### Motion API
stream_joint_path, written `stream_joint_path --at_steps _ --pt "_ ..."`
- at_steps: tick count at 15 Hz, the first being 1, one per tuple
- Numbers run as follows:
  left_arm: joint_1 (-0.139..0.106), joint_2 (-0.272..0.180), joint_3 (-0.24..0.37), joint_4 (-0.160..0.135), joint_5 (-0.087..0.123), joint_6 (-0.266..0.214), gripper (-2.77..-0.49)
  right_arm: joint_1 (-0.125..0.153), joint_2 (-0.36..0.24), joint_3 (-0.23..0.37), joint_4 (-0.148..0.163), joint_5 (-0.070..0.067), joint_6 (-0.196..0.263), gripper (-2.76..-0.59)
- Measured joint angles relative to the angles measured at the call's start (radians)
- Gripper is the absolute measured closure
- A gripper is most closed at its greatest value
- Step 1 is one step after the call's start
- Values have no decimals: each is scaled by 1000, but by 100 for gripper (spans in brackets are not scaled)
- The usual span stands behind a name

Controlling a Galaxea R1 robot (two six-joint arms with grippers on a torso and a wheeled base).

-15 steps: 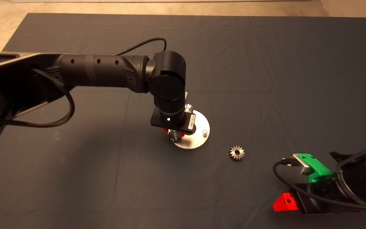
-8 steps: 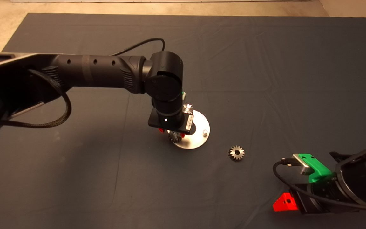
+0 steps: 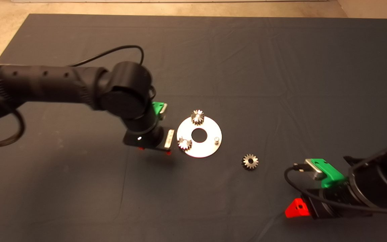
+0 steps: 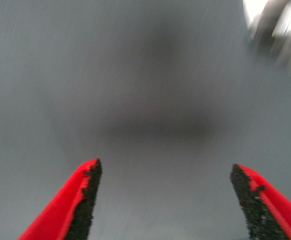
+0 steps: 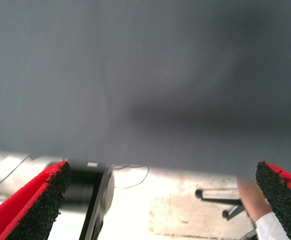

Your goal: Install three planetary gears onto the carrier pins

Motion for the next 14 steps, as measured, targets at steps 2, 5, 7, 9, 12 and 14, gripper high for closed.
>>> stream_joint_path --at_steps 2,5,7,9,12,14 --pt "0 -157 133 0 -1 -30 -190 0 57 -140 -2 -1 -108 -275" --pt "0 -344 273 0 11 -58 -204 0 190 -360 -14 2 -311 -275" --pt "0 -386 343 -4 8 -63 -204 6 251 -441 -14 5 -383 -275" --pt "0 -424 364 -4 0 -72 -204 36 307 -474 -15 0 -396 -275" --pt "-2 -457 378 -6 4 -77 -204 117 405 -484 -17 12 -408 -274" --pt "-2 -462 384 -7 4 -78 -204 130 416 -481 -17 12 -411 -269"
